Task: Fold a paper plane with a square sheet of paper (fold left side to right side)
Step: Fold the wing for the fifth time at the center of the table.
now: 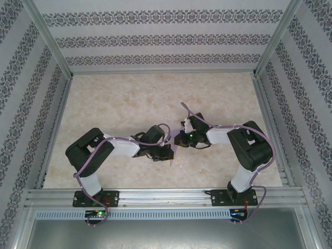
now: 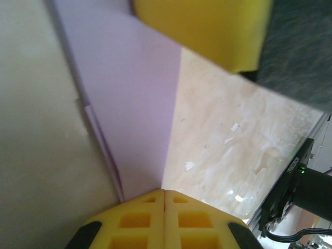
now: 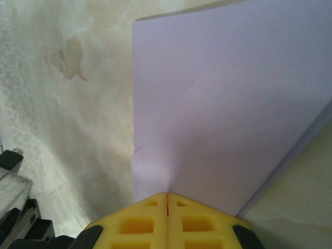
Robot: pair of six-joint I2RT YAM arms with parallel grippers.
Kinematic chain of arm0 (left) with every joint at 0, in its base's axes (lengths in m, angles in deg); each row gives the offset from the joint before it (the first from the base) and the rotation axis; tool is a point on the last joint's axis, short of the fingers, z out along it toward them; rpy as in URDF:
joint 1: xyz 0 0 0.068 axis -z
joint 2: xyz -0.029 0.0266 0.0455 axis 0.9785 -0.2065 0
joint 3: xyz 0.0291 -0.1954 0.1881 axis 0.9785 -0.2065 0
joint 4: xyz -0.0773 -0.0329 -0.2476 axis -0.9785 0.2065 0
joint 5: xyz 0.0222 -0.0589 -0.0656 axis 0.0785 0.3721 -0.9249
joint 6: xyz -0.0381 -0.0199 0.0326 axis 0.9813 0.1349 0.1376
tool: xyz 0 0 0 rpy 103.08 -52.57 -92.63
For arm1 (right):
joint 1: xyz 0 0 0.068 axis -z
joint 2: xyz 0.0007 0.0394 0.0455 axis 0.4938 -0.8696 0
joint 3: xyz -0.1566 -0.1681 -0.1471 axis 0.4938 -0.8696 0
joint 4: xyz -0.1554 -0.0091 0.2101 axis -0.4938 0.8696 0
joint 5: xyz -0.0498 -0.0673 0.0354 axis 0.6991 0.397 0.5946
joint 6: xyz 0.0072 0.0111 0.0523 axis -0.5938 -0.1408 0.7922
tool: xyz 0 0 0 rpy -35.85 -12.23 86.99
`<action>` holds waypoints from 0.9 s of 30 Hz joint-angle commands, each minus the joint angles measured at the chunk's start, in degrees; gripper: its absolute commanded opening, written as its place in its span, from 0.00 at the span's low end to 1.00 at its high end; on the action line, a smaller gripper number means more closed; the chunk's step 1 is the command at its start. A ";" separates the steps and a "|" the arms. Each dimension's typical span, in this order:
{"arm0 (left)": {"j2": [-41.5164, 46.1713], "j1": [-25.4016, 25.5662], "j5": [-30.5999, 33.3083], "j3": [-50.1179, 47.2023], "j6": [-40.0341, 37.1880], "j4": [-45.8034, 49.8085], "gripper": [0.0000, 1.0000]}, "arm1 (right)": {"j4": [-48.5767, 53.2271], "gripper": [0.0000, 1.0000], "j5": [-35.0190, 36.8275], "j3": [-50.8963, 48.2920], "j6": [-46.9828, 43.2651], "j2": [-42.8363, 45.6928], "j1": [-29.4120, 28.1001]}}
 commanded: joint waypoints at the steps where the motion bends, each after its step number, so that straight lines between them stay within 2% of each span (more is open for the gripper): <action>1: -0.29 -0.54 0.75 -2.47 -0.83 0.86 0.02 | 6.07 0.00 5.04 -0.28 -1.61 -0.98 -0.50; 10: 0.18 -0.46 1.06 -5.09 -0.03 -0.39 0.01 | 7.46 0.00 0.47 5.55 -2.84 3.45 0.81; 27: 3.45 -0.46 -1.52 0.03 0.10 0.49 0.01 | 9.09 0.00 4.53 6.41 -4.94 -4.16 3.95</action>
